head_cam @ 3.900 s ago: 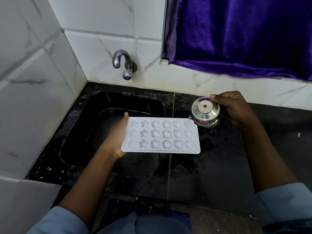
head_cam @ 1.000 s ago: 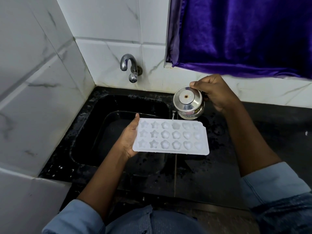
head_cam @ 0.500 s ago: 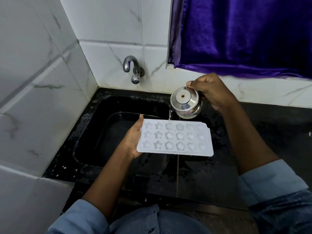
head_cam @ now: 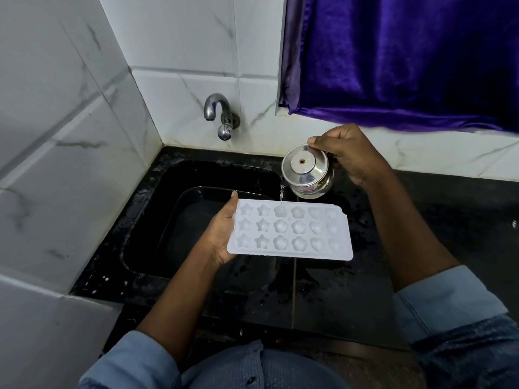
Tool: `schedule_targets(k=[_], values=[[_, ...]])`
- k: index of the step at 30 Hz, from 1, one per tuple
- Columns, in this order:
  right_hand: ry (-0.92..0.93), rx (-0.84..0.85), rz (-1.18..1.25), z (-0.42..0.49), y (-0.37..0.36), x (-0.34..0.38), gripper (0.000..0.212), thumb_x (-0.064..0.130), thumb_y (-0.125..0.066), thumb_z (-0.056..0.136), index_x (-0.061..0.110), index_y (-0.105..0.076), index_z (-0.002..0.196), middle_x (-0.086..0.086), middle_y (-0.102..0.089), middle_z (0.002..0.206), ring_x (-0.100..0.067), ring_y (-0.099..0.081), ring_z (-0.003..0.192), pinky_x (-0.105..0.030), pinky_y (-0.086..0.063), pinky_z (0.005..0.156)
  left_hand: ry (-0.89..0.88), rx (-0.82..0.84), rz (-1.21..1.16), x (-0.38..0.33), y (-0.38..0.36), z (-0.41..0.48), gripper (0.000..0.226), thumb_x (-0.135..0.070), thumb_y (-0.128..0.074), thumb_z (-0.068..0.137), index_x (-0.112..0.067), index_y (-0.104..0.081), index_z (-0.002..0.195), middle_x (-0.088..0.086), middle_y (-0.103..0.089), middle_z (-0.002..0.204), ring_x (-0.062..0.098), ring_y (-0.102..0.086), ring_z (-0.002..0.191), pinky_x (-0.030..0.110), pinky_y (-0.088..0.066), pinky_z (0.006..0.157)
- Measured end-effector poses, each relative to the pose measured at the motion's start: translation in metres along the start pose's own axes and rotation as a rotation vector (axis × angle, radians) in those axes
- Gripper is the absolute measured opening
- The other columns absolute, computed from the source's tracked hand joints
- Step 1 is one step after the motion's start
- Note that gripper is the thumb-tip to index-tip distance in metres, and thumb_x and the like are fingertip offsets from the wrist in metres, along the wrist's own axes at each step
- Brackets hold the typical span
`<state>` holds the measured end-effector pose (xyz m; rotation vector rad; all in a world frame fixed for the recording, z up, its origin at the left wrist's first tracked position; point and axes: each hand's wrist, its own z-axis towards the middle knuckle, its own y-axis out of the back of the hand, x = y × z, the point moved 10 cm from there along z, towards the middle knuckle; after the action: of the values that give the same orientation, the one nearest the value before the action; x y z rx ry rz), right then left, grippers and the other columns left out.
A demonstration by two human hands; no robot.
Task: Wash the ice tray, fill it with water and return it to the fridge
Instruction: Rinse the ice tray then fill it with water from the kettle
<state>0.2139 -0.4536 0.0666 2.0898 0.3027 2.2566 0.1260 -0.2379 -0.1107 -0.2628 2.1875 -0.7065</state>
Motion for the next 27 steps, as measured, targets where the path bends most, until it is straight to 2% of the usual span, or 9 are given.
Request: schedule_targets(k=[6,10,17,22,27], values=[[0.001,0.018,-0.003,0.004,-0.010,0.005,0.029,0.015,-0.075,0.094,-0.011,-0.073,0.082,-0.011,-0.071,0.069,-0.015,-0.062,0.061,-0.023,-0.049,0.063,0.007,-0.006,0.001,0.006,-0.003,0.002,0.082,-0.071,-0.034,0.104,-0.005,-0.061,0.143,0.023,-0.066,0.139,0.043,-0.065,0.128,0.060,-0.050,0.104],[0.010,0.037,-0.026,0.006,-0.017,0.011,0.028,0.014,-0.074,0.094,0.012,-0.077,0.067,-0.003,-0.071,0.064,-0.011,-0.061,0.058,-0.021,-0.048,0.061,-0.004,-0.015,0.016,0.006,-0.004,0.001,0.081,-0.071,-0.033,0.104,-0.004,-0.062,0.142,0.023,-0.068,0.137,0.042,-0.066,0.126,0.059,-0.051,0.104],[0.016,0.044,-0.019,0.009,-0.023,0.012,0.027,0.015,-0.075,0.094,0.010,-0.078,0.068,-0.005,-0.073,0.066,-0.013,-0.064,0.060,-0.022,-0.050,0.065,-0.003,-0.012,0.002,0.006,-0.007,0.002,0.083,-0.071,-0.034,0.104,-0.004,-0.061,0.143,0.024,-0.067,0.138,0.043,-0.064,0.128,0.059,-0.051,0.104],[0.024,0.038,-0.035,0.010,-0.024,0.012,0.025,0.019,-0.077,0.092,0.003,-0.078,0.073,-0.023,-0.073,0.080,-0.027,-0.063,0.073,-0.032,-0.050,0.076,0.007,-0.008,-0.008,0.008,-0.006,0.004,0.083,-0.072,-0.034,0.104,-0.004,-0.061,0.143,0.024,-0.067,0.138,0.043,-0.064,0.128,0.059,-0.050,0.105],[0.011,0.038,-0.044,0.010,-0.026,0.012,0.025,0.019,-0.077,0.092,0.009,-0.079,0.070,-0.018,-0.072,0.075,-0.025,-0.062,0.070,-0.031,-0.048,0.073,0.008,-0.010,-0.019,0.009,-0.003,0.007,0.085,-0.073,-0.034,0.103,-0.004,-0.060,0.144,0.024,-0.066,0.138,0.044,-0.063,0.129,0.060,-0.050,0.106]])
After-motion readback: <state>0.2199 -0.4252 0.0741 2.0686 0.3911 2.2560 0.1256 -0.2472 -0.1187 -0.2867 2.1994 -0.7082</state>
